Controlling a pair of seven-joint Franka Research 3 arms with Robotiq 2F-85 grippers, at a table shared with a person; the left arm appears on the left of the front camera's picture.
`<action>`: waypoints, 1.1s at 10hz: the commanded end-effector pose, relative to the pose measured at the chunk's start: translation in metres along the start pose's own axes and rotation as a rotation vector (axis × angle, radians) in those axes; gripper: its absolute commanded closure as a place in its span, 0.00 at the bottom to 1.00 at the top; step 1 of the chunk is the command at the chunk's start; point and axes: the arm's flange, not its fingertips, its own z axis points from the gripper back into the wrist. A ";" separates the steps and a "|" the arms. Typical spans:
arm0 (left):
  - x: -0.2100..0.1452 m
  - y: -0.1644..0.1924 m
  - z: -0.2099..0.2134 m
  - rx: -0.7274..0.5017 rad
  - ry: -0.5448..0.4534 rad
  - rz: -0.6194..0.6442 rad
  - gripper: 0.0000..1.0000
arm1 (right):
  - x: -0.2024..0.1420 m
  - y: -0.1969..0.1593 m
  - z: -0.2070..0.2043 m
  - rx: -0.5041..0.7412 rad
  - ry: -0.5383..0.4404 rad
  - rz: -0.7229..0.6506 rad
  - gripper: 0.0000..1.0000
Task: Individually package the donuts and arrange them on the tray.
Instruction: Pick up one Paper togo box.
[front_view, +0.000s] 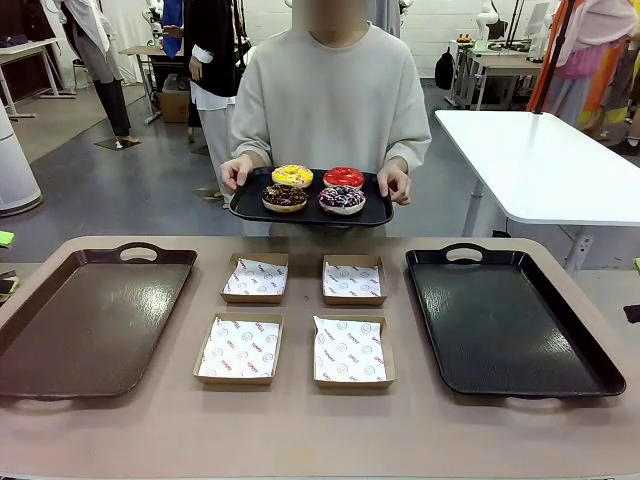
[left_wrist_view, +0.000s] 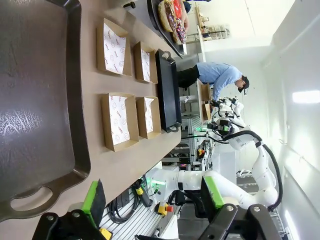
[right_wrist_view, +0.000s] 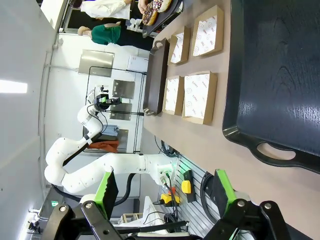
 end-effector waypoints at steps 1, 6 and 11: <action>0.000 0.001 0.001 -0.015 -0.003 -0.001 0.00 | 0.000 0.000 0.000 0.010 -0.002 0.003 0.00; 0.000 0.001 0.001 -0.015 -0.003 -0.001 0.00 | 0.000 0.000 0.000 0.010 -0.002 0.003 0.00; 0.000 0.001 0.001 -0.015 -0.003 -0.001 0.00 | 0.000 0.000 0.000 0.010 -0.002 0.003 0.00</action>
